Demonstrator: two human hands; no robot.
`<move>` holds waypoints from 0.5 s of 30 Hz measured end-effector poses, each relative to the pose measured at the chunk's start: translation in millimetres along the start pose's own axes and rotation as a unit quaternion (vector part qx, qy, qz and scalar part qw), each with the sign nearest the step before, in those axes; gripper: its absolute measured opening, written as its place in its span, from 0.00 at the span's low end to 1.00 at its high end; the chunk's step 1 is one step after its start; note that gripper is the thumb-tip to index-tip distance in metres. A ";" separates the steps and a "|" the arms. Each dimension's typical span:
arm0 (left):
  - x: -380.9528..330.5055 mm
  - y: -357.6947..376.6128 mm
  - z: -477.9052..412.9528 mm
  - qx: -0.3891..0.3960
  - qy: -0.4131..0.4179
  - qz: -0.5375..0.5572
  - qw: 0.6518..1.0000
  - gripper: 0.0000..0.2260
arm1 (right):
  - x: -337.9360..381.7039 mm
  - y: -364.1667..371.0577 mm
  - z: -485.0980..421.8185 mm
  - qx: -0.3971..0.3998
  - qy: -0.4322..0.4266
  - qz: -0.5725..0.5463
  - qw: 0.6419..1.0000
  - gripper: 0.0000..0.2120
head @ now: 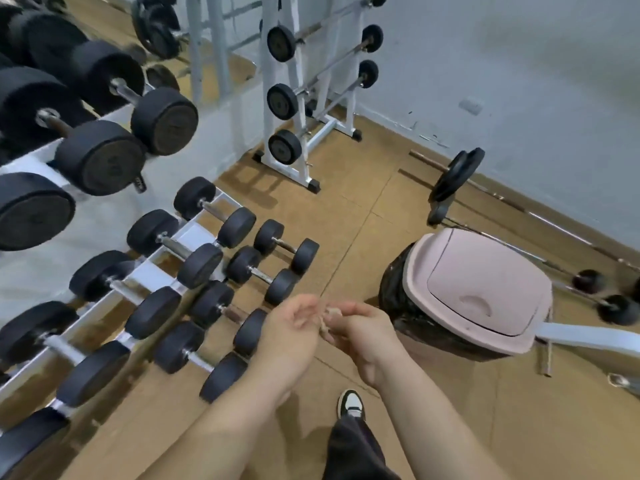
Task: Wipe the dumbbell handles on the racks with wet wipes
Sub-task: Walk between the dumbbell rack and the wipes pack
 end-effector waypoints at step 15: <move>7.8 369.7 -263.8 0.141 -0.116 -0.093 0.979 0.15 | 60.9 -446.5 -78.9 -0.231 0.075 -0.023 0.970 0.09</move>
Point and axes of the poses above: each hand's wrist, its own z-axis away from the middle knuckle, its own y-axis out of the palm, x = y × z, the point moved 6 cm from there along -z, towards the middle knuckle, and after that the axes turned 14 degrees about x, right-handed, at the moved point
